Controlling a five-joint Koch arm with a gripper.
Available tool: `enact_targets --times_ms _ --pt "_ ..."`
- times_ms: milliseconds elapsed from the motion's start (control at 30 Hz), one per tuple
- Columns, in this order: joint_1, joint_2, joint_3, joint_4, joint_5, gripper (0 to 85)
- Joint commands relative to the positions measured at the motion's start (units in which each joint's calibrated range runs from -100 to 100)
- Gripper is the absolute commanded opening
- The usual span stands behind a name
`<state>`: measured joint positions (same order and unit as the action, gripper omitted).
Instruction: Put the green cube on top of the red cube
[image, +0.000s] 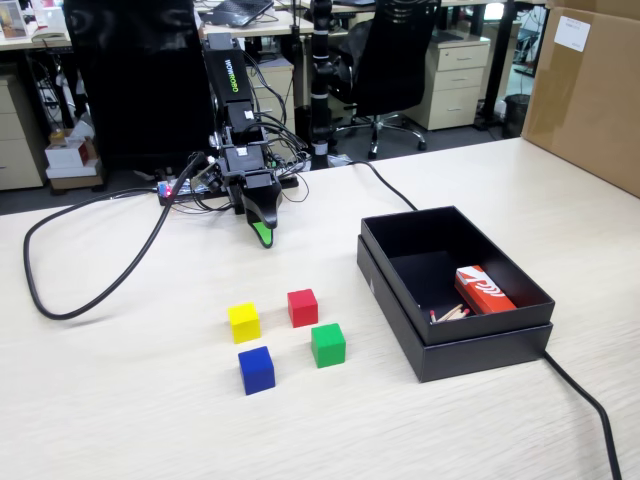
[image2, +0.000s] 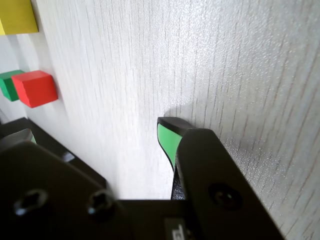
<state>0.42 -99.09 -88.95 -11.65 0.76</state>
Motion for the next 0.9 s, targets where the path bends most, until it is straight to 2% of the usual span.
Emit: enact_targets --times_ms 0,267,600,867 --pt "0.0 0.1 -2.4 -1.5 0.1 48.1" --pt "0.0 0.6 1.4 -2.2 -1.4 47.7" --pt "0.2 4.7 20.3 -14.7 -1.1 47.6" --pt "0.2 20.6 43.4 -25.0 -0.5 47.7"
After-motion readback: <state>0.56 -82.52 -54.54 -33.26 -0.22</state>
